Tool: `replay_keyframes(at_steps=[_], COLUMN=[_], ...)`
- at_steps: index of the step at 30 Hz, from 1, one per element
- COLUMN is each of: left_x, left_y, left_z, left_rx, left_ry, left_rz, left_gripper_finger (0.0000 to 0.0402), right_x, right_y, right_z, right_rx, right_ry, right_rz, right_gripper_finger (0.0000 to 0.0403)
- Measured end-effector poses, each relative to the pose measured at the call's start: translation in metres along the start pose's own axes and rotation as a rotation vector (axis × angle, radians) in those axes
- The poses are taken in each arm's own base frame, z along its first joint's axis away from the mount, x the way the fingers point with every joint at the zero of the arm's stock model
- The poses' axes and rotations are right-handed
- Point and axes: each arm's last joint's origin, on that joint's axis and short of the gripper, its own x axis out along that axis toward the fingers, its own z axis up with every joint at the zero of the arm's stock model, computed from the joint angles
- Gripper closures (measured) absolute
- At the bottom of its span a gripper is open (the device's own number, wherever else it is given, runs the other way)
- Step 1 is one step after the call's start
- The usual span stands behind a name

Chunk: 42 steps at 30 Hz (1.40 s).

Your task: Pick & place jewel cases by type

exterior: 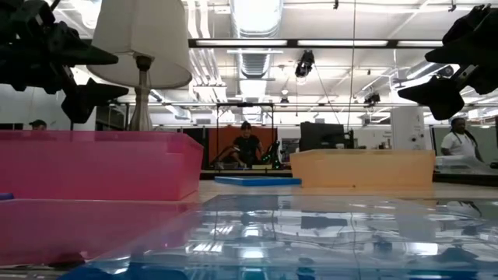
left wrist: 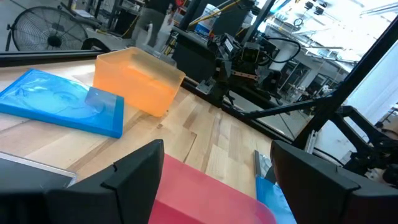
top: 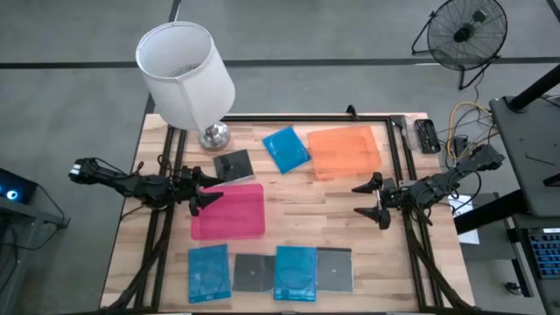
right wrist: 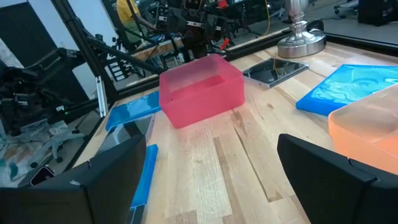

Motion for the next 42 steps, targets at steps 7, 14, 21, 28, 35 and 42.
replay_keyframes(at_steps=[7, 14, 21, 28, 35, 42], left_x=[0.0, 0.0, 0.0, 0.0, 0.0, -0.004], left_y=[0.0, 0.0, 0.001, -0.001, -0.001, -0.016], left_z=[0.0, 0.0, 0.0, 0.004, 0.008, 0.035], left_rx=[0.0, 0.0, 0.006, -0.019, -0.112, -0.082], left_ry=[0.0, 0.0, -0.012, -0.061, -0.124, -0.154], left_rz=[0.0, 0.0, 0.019, 0.026, 0.064, -0.017], left_gripper_finger=[0.0122, 0.0122, 0.0122, 0.0122, 0.0122, 0.0122], right_x=[0.0, 0.0, 0.0, 0.0, 0.0, -0.002], right_y=[0.0, 0.0, -0.001, -0.001, 0.0, 0.005], right_z=[0.0, 0.0, 0.0, 0.001, 0.003, 0.019], right_rx=[0.039, 0.084, 0.084, 0.084, 0.1, 0.168], right_ry=[0.001, -0.004, -0.011, -0.018, -0.05, -0.163], right_rz=[0.003, -0.006, -0.02, -0.032, -0.031, -0.001], right_gripper_finger=[0.0044, 0.0044, 0.0044, 0.0044, 0.0044, 0.0044])
